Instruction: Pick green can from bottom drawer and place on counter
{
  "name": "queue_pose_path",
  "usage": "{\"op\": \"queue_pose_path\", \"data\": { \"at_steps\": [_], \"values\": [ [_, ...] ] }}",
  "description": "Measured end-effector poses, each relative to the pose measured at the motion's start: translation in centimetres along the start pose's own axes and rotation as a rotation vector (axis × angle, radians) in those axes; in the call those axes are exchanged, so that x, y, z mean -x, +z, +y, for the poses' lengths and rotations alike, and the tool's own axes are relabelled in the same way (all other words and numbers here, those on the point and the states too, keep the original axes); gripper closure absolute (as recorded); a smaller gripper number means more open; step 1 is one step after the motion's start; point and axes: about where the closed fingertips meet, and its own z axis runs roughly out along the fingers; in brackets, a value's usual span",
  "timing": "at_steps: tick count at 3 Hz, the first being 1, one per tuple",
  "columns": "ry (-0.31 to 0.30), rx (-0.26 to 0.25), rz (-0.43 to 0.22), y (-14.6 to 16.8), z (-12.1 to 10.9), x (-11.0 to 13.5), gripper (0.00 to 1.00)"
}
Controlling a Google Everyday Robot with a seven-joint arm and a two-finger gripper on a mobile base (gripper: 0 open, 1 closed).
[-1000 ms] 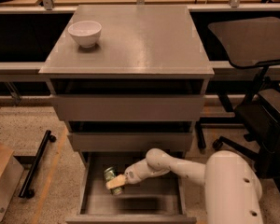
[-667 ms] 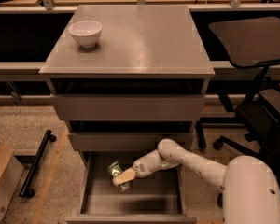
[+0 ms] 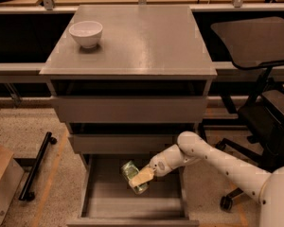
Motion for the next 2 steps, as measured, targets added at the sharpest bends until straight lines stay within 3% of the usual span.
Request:
{"op": "queue_pose_path", "data": {
  "at_steps": [1, 2],
  "values": [
    [-0.063, -0.106, 0.023, -5.59, 4.37, 1.37, 1.00],
    [-0.063, -0.106, 0.023, -5.59, 4.37, 1.37, 1.00]
  ]
}}
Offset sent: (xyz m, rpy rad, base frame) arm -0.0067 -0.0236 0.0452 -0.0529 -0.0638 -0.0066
